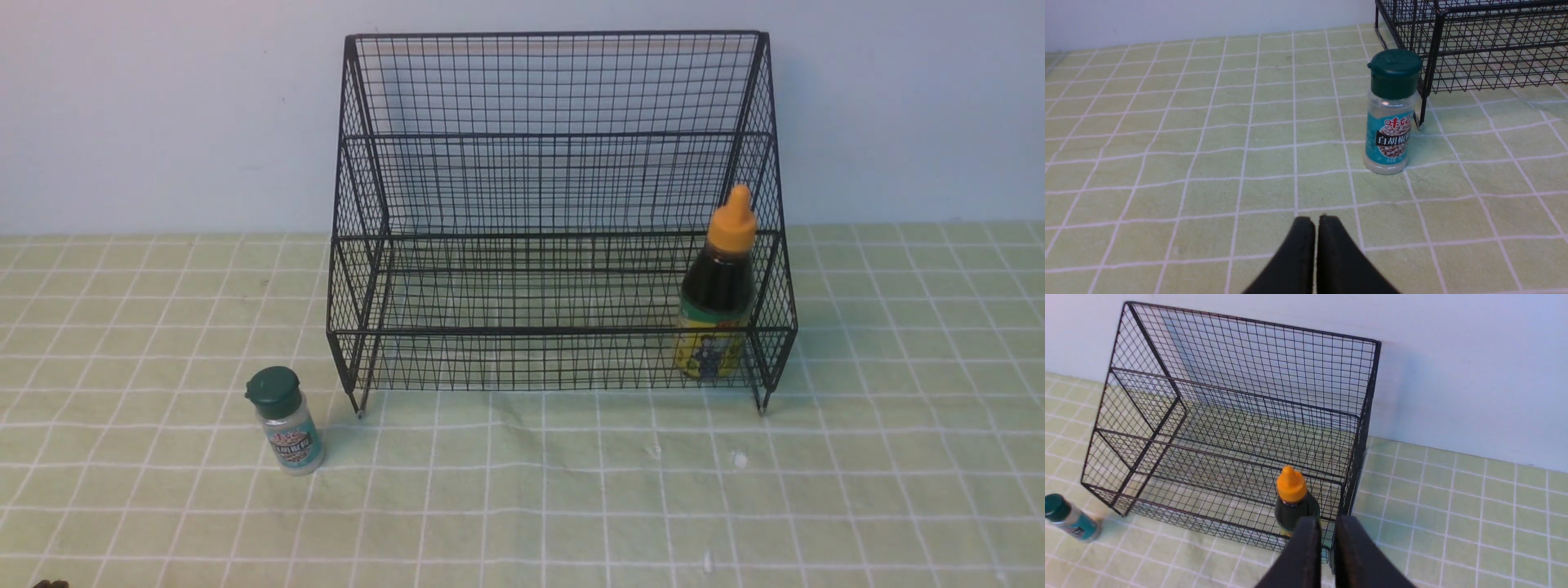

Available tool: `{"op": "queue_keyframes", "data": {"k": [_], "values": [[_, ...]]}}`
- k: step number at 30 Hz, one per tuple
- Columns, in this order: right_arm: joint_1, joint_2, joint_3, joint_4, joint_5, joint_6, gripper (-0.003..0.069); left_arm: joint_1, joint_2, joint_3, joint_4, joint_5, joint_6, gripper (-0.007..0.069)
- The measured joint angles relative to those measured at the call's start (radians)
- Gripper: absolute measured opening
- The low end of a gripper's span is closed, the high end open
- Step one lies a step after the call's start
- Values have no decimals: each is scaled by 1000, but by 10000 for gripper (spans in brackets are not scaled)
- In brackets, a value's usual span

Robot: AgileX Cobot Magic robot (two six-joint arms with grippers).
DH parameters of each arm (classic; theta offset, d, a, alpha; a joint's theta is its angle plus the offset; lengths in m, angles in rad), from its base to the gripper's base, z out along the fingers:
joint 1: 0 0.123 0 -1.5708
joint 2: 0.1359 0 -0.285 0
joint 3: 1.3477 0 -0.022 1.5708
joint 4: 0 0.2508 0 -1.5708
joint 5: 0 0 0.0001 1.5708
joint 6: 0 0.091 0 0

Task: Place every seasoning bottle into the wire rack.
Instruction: Use the left arm to grab the condiment bottle closest to it

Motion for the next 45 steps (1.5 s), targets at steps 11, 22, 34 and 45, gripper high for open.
{"op": "queue_keyframes", "data": {"k": [11,22,34,45], "values": [[0,-746,714,-26,-576,79,-14,0,0,0,0,0,0,-6],[0,-945,1101,-26,-711,71,-14,0,0,0,0,0,0,-6],[-25,-983,1316,-173,-746,58,-14,0,0,0,0,0,0,-6],[-308,-1051,1584,-163,-840,84,-14,0,0,0,0,1,0,-6]]}}
